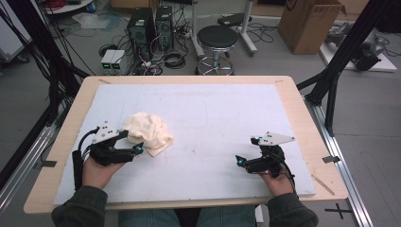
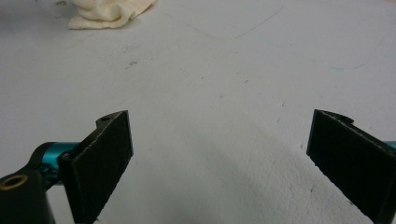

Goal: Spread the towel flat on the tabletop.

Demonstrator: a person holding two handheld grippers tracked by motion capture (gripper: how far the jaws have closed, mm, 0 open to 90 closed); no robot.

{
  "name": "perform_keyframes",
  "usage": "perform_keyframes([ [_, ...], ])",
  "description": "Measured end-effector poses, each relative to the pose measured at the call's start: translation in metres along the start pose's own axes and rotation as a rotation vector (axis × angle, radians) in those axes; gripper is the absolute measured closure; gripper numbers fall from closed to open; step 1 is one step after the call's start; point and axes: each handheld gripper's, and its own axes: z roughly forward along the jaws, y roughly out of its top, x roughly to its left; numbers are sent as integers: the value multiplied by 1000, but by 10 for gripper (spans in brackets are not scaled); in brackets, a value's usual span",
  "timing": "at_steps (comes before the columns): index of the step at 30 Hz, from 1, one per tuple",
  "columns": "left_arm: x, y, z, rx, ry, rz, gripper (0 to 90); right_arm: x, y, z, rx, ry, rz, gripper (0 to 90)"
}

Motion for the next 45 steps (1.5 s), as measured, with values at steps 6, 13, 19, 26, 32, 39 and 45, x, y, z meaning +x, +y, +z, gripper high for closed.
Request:
perform_keyframes([
  [6,2,14,15,18,18,1,258,1,1,3,6,10,-12,62],
  [13,7,17,40,54,20,-21,276,1,1,3,1,15,-13,62],
  [19,10,12,64,105,19,-43,280,2,1,4,6,18,-17,62],
  [26,17,5,87,163,34,-65,320,2,1,5,7,24,-21,62],
  [32,21,-1,98,201,53,-82,368,1,0,5,10,24,-27,62],
  [39,23,-4,102,231,76,-82,481,1,-1,4,13,24,-27,62],
  [45,25,-5,103,237,97,-87,595,2,-1,5,16,28,-30,63],
])
